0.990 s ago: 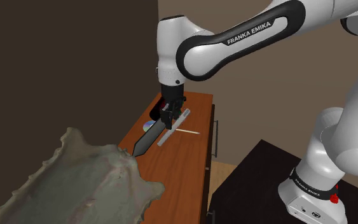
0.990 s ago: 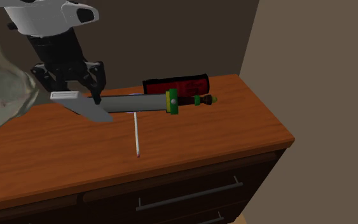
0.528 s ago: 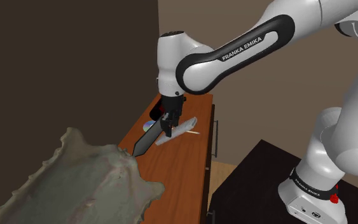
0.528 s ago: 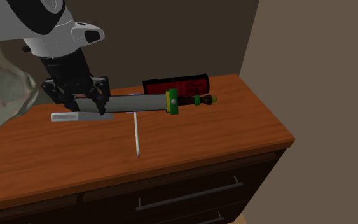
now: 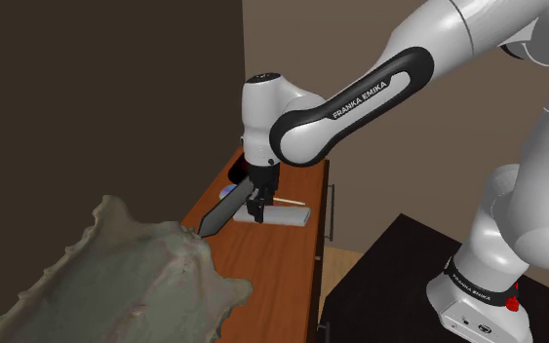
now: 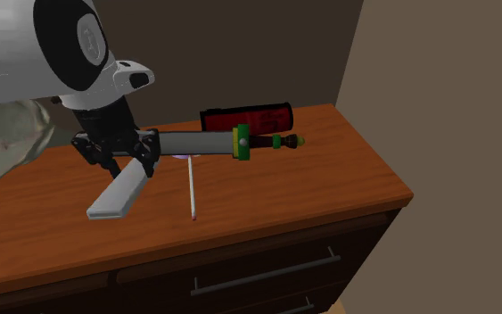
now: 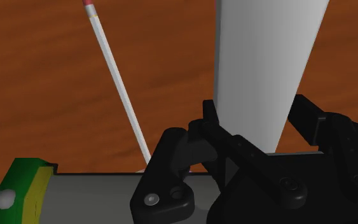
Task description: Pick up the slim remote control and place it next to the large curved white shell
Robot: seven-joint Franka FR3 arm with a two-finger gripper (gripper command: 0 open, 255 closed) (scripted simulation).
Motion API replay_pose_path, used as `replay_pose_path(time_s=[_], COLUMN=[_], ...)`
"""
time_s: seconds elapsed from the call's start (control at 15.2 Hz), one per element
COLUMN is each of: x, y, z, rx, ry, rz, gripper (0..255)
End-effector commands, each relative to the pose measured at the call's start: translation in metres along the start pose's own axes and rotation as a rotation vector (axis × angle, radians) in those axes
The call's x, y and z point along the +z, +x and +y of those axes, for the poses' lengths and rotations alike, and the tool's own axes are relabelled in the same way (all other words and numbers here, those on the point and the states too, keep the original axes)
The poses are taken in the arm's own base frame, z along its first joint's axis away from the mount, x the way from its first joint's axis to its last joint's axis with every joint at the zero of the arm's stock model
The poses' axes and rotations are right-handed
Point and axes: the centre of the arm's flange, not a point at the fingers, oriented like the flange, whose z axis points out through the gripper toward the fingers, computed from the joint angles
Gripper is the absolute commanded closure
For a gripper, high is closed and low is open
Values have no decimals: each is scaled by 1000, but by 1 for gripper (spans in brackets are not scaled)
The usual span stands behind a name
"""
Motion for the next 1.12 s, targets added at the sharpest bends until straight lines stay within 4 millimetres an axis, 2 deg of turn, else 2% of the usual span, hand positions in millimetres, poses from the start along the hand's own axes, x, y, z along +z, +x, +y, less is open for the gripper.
replay_pose_path(time_s=[0.0, 0.46, 0.53, 0.86, 1.06], x=[10, 10, 10, 10, -29], y=[-1, -1, -1, -1, -1], z=[0, 0, 0, 0, 0], rx=[0, 0, 0, 0, 0], ry=[0, 0, 0, 0, 0], rz=[0, 0, 0, 0, 0], gripper=[255, 255, 0, 0, 0])
